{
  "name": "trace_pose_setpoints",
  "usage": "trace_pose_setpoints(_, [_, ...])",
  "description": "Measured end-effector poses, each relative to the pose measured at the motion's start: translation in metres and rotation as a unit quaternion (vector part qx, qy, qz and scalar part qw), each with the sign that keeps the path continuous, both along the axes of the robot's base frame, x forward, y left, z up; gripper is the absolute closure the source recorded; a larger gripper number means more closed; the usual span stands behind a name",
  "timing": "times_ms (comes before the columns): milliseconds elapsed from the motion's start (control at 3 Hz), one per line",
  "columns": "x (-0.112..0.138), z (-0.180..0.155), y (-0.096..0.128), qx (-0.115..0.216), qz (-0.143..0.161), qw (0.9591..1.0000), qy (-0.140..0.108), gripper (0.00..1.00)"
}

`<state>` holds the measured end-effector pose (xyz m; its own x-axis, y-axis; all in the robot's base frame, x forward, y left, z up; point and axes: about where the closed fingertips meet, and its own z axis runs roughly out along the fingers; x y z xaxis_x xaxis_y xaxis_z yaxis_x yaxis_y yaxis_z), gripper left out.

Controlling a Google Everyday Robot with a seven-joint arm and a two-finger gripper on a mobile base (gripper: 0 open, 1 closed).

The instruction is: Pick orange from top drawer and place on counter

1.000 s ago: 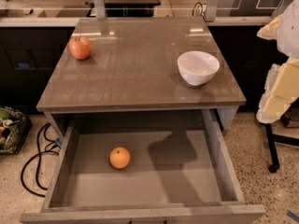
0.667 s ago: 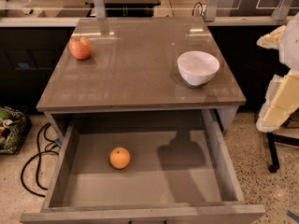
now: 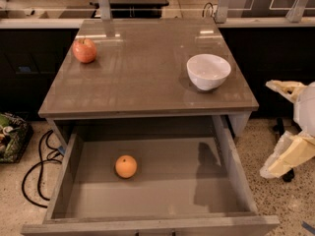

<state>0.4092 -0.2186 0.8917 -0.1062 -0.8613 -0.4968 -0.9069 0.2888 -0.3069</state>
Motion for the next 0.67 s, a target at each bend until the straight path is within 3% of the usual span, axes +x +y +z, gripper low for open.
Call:
trace_pose_setpoints(333, [0.001, -0.029, 0.004, 0.063, 0.002, 0.9972, -0.041, 0.00])
trace_pose_setpoints(667, [0.002, -0.042, 0.012, 0.095, 0.019, 0.9931, -0.066, 0.00])
